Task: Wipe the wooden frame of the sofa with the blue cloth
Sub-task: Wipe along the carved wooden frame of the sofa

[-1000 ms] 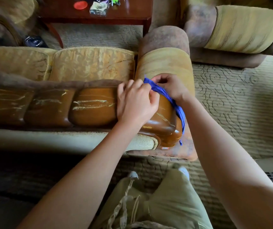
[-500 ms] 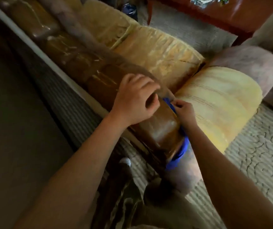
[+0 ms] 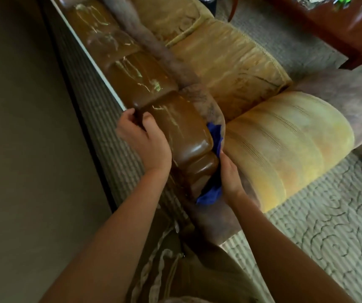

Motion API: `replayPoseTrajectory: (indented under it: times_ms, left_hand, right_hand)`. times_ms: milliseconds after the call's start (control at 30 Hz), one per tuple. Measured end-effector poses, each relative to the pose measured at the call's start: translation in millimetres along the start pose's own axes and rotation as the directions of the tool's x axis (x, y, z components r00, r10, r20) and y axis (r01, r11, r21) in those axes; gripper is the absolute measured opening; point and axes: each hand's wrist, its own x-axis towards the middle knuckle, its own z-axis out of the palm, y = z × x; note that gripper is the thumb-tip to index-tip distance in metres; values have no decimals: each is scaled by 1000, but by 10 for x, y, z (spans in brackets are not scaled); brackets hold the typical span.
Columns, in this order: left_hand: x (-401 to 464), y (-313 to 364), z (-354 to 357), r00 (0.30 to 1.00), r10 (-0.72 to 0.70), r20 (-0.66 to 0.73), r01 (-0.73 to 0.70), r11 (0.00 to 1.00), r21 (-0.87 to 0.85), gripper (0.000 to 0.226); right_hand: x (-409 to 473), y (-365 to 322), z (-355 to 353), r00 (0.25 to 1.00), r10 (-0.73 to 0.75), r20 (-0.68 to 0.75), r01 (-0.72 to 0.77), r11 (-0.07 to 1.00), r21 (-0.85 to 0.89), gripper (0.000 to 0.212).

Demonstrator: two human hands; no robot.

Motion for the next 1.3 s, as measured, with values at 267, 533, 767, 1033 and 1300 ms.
replayPoseTrajectory:
  times_ms: [267, 533, 767, 1033, 1300]
  left_hand:
    - [41, -92, 41, 999, 35, -22, -34, 997, 64, 43]
    - [52, -147, 27, 999, 30, -14, -29, 999, 29, 33]
    - [67, -163, 27, 999, 36, -19, -35, 998, 43, 38]
    - [70, -132, 4, 999, 37, -25, -36, 998, 56, 33]
    - [56, -87, 10, 999, 11, -35, -10, 999, 38, 42]
  right_hand:
    - [-11, 143, 30, 940, 332, -72, -316, 932, 177, 37]
    - [24, -3, 27, 997, -31, 66, 28, 999, 35, 28]
    - [307, 241, -6, 929, 367, -50, -362, 927, 99, 35]
    - [188, 275, 35, 904, 421, -71, -406, 899, 162, 36]
    - [-339, -196, 287, 989, -137, -58, 148, 919, 366, 36]
